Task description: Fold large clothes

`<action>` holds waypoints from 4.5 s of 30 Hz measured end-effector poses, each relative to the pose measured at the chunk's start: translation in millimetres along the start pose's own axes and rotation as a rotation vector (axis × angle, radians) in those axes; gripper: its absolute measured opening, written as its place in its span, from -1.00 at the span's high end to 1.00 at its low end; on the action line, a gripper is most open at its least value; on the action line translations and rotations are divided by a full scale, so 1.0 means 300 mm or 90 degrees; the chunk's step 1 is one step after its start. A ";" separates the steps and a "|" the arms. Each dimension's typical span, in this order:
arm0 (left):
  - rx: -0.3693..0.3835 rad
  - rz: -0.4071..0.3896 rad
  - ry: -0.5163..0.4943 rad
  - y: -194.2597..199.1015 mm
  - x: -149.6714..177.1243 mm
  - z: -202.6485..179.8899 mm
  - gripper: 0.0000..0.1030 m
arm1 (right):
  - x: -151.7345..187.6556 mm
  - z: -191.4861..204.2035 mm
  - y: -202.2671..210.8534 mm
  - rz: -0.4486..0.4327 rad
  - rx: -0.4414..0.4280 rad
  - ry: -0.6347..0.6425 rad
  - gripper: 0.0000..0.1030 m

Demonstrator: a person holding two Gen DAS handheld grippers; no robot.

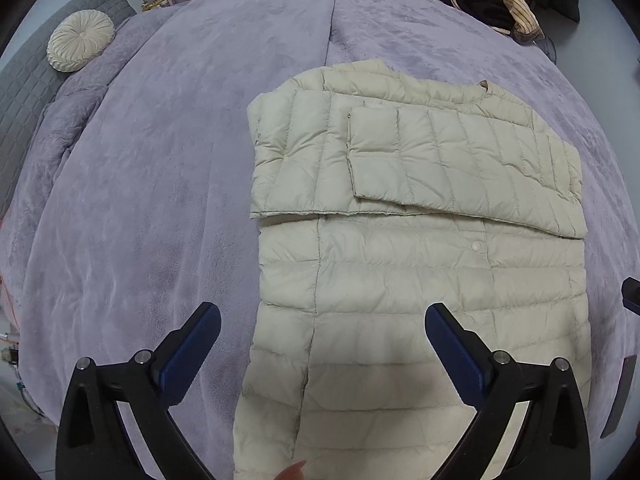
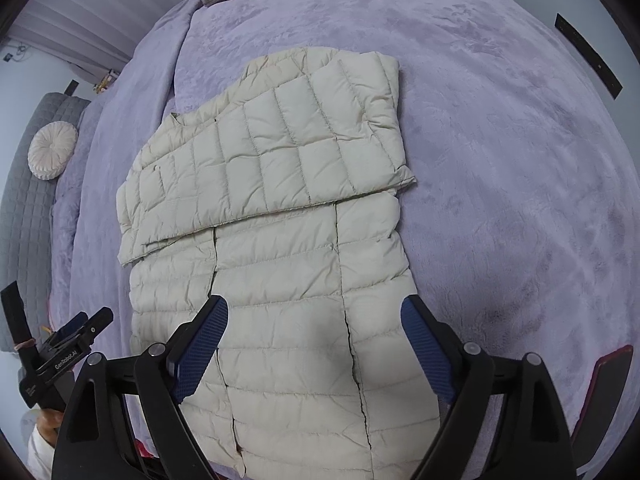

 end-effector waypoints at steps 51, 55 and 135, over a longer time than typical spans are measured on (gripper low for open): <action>0.196 0.234 0.006 -0.154 0.598 0.053 -0.98 | 0.496 -0.345 -0.153 0.239 -0.094 -0.195 -0.77; 0.225 0.229 0.024 -0.130 0.570 0.039 -0.98 | 0.509 -0.281 -0.152 0.246 -0.158 -0.193 -0.77; 0.055 -0.146 0.054 -0.163 -0.582 0.297 -0.98 | -0.634 0.151 -0.174 -0.046 -0.224 -0.060 -0.45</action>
Point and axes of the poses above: each gripper's, at about its wrist camera, not at the fingertips, and y roughly against the way its jaws point, z to its left, x to its underside, the point moved 7 cm from there along -y, roughly the way its jaws point, and after that the axes turned 7 degrees about -y, right-handed, at the moved point
